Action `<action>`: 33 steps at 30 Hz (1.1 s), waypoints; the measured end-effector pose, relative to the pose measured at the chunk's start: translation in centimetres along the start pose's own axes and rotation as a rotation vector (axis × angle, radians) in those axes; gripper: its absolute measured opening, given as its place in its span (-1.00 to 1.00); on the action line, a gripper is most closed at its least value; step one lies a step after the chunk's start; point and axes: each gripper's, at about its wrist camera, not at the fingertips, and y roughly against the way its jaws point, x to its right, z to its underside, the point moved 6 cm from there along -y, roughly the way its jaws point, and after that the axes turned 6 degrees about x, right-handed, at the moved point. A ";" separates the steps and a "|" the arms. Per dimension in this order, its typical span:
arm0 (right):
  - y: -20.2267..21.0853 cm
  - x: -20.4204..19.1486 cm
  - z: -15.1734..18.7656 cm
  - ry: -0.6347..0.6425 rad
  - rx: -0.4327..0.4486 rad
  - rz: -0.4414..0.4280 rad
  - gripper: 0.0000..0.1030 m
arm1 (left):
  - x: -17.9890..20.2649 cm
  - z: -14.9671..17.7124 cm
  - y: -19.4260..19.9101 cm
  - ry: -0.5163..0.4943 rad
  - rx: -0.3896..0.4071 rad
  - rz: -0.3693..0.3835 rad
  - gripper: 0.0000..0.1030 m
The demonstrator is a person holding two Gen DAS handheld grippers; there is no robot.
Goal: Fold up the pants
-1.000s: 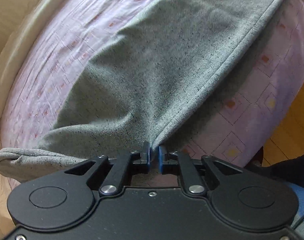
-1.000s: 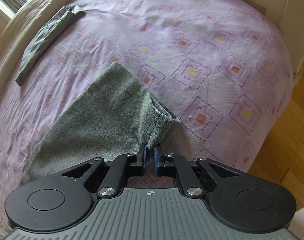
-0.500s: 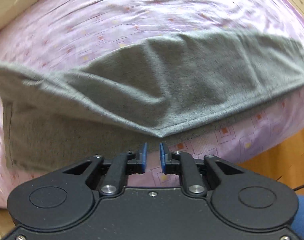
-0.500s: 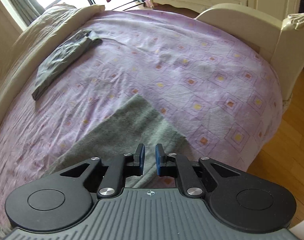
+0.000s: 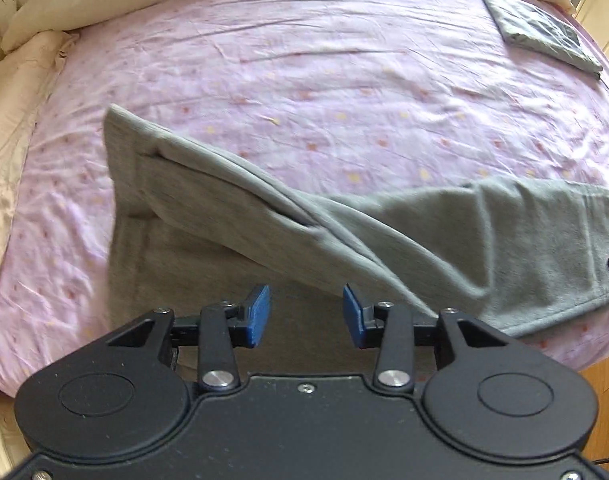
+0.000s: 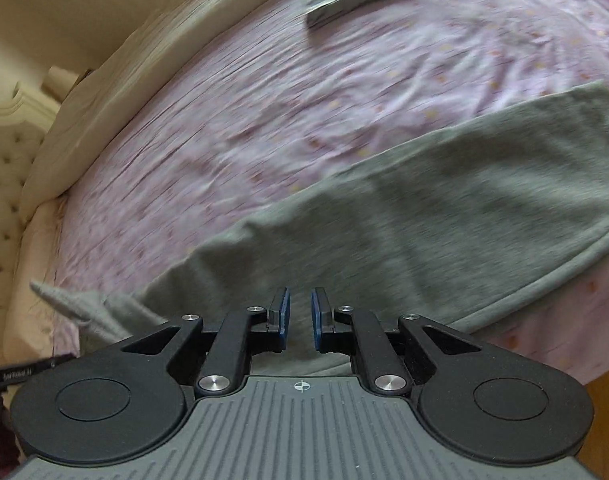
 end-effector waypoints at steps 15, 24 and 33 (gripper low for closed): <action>-7.2 -18.1 9.8 0.484 -0.114 -0.025 -0.42 | -12.1 -6.9 -1.1 -0.058 0.008 0.053 0.04; -10.4 -20.3 11.0 0.712 -0.124 0.088 -0.40 | -13.1 -11.1 -1.8 -0.025 -0.011 0.136 0.29; -10.7 -21.2 14.1 0.863 -0.176 0.073 -0.91 | -13.3 -13.0 -4.9 -0.032 -0.045 0.093 0.31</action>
